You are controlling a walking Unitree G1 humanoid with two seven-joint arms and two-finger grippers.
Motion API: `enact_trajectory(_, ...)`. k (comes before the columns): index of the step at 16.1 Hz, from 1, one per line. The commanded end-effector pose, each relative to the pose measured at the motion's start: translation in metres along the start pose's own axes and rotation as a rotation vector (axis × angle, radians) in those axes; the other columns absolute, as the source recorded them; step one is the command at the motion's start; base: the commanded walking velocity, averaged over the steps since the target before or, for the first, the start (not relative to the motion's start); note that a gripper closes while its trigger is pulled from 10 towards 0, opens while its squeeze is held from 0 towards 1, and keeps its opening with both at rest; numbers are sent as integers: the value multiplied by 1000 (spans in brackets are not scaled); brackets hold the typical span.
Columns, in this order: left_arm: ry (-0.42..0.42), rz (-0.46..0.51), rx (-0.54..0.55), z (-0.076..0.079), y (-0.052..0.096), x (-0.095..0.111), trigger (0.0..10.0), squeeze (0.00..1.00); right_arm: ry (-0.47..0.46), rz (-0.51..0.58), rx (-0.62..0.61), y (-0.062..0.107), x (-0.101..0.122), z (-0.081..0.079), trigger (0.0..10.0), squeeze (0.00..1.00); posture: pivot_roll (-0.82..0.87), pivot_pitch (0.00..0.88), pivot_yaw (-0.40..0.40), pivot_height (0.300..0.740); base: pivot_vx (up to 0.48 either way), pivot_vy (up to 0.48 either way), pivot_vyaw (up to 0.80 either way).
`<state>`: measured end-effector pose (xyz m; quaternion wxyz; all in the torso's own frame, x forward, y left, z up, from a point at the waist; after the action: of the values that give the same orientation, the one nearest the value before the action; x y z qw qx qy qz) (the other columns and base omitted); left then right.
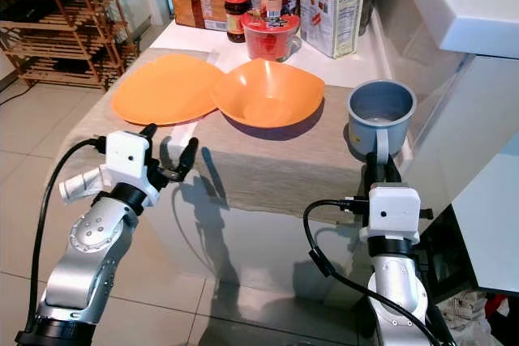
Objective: Setting the table
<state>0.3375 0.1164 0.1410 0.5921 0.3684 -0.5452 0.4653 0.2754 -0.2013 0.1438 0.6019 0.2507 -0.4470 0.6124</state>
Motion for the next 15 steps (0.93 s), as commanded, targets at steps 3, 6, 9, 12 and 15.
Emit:
enact_trajectory(3, -11, 33, -8, 3, -2, 10, 10000, 0, -42, -4, 22, -7, 1, -7, 0, 0, -39, 16, 40, 740, -190, 0, 0)
enact_trajectory(6, -16, 38, -6, 3, -3, 11, 10000, 0, -45, -11, 29, -9, -1, -10, 0, 0, -35, 16, 38, 740, -286, 0, 0)
enact_trajectory(9, -15, 39, -11, 4, -4, 11, 10000, 0, -46, -14, 35, -10, -2, -12, 0, 0, -37, 16, 37, 740, -273, 0, 0)
enact_trajectory(12, -9, 40, -29, 7, -5, 11, 10000, 0, -41, -15, 40, -10, -3, -13, 0, 0, -40, 17, 35, 740, 0, 0, 0)
enact_trajectory(15, -23, 40, -55, 12, -7, 11, 10000, 0, -35, -11, 44, -11, -3, -14, 0, 0, -45, 16, 37, 740, 0, -84, 0)
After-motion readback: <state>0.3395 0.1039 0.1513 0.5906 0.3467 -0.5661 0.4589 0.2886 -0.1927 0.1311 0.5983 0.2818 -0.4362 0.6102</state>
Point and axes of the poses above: a point about 5 cm out from each wrist's last joint towards the gripper, its own y axis pointing back from the gripper into the wrist, its own x axis along the axis of the wrist's last joint, z = x × y, the point moved 6 cm from there along -y, pointing out of the wrist towards the gripper, and after that the axes turned 13 degrees about y, right-handed, at the moved point
